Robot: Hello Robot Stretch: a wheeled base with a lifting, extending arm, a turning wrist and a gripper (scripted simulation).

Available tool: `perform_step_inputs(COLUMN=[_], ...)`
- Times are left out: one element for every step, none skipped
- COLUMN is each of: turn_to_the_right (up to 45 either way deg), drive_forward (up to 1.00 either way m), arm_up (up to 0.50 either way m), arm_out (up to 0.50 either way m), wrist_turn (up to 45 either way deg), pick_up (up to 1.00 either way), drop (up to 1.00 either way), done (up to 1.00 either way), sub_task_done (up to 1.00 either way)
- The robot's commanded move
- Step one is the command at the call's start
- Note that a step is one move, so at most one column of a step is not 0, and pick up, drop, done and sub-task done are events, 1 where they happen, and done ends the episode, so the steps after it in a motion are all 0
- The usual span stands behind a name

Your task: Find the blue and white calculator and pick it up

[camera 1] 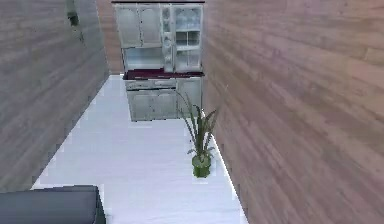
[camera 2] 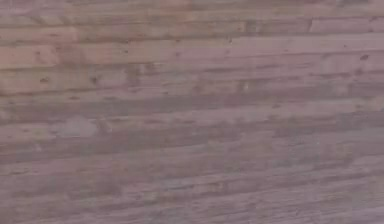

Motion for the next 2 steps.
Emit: perform_step_inputs(turn_to_the_right=[-45.0,-45.0], drive_forward=[0.00,0.00], arm_up=[0.00,0.00], arm_out=[0.00,0.00], wrist_turn=[0.0,0.0], pick_up=[0.00,0.00], drop=[0.00,0.00], done=[0.00,0.00], sub_task_done=[0.00,0.00])
